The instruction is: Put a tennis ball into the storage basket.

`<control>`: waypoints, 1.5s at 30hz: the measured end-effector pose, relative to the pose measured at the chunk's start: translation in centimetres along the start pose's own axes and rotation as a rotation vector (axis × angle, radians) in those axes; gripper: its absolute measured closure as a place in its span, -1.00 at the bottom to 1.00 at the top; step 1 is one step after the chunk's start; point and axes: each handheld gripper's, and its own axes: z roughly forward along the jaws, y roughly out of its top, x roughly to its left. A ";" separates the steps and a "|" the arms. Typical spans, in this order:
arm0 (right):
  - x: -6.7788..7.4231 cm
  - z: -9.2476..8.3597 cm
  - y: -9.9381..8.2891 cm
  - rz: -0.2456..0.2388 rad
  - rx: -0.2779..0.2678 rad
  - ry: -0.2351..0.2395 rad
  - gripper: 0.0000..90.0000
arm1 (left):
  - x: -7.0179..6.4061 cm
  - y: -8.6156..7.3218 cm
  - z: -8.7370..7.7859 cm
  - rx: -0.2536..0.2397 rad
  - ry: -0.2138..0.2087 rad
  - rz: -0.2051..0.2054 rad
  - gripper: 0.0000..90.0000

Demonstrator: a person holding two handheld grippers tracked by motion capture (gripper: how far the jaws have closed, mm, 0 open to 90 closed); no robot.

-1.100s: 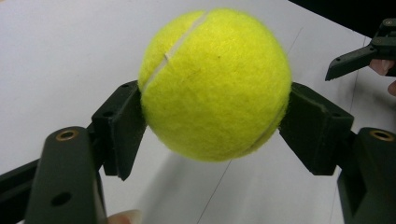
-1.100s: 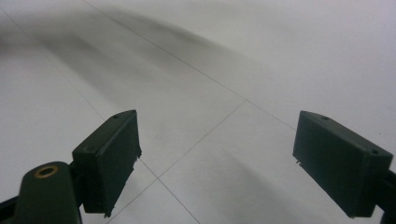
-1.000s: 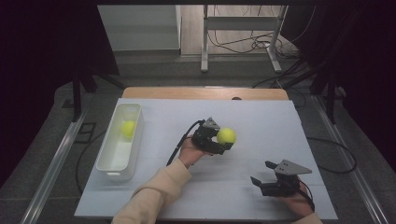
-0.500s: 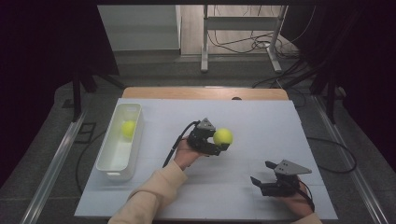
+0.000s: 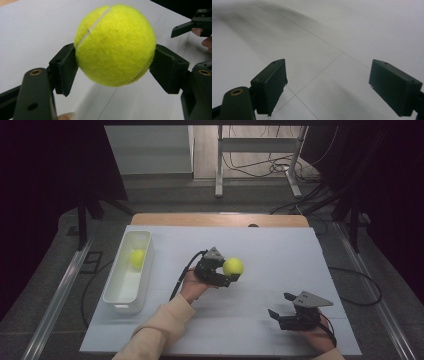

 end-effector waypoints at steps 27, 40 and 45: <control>0.1 0.1 0.0 -0.002 0.005 -0.005 -0.67 | 0.0 -0.7 -1.1 -0.014 -0.008 -0.005 -0.39; 0.1 0.1 0.0 -0.006 0.001 -0.010 -0.68 | 0.1 -0.7 -1.4 -0.022 -0.005 -0.015 -0.39; 0.1 0.1 0.0 -0.005 0.001 -0.009 -0.68 | 0.1 -0.7 -1.7 -0.026 -0.003 -0.012 -0.39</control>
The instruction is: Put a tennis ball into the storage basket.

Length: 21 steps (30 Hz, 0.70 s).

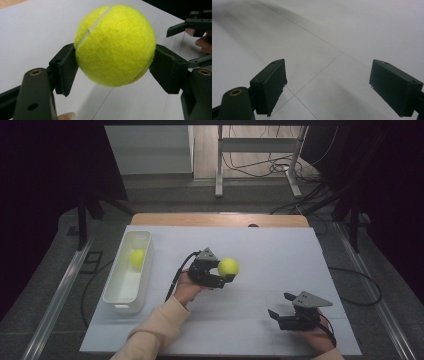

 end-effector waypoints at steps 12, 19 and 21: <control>0.0 -0.1 0.0 0.000 -0.001 0.000 -0.68 | 0.1 0.0 -0.6 -0.009 0.005 0.004 -0.39; 0.0 -0.1 0.0 0.000 -0.002 -0.001 -0.68 | 0.2 -0.1 -0.8 -0.012 0.010 0.000 -0.39; 0.0 -0.1 0.0 0.001 -0.003 -0.002 -0.68 | 0.3 -0.1 -0.9 -0.013 0.012 -0.001 -0.39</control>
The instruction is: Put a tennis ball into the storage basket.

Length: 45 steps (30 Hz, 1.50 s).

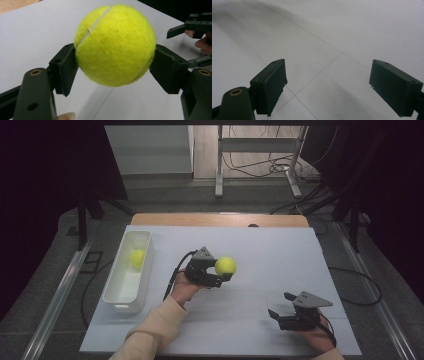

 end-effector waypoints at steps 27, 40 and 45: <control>-0.1 -0.2 0.1 0.000 -0.009 -0.003 -0.67 | 0.7 -0.1 -1.4 -0.025 0.024 -0.022 -0.39; -0.1 -0.2 0.1 -0.002 -0.009 -0.004 -0.68 | 1.0 -0.1 -2.5 -0.051 0.038 -0.035 -0.39; -0.1 -0.2 0.1 -0.002 -0.010 -0.003 -0.68 | 1.2 -0.1 -3.0 -0.064 0.047 -0.043 -0.39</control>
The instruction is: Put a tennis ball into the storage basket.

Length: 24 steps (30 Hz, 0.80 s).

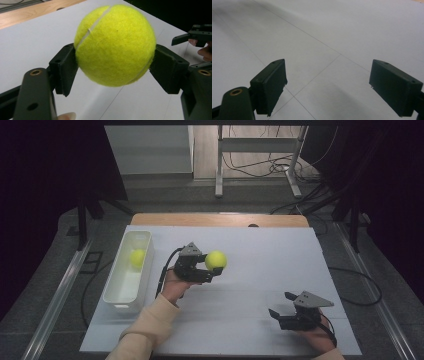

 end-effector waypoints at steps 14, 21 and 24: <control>0.0 0.0 0.0 0.000 0.000 0.000 -0.68 | 0.9 0.0 -1.4 -0.027 0.034 -0.014 -0.39; 0.0 0.0 0.0 -0.001 0.000 0.000 -0.68 | 1.4 -0.1 -2.3 -0.041 0.052 -0.025 -0.39; 0.0 0.0 0.0 -0.001 -0.001 0.000 -0.68 | 1.7 -0.2 -2.7 -0.042 0.060 -0.028 -0.39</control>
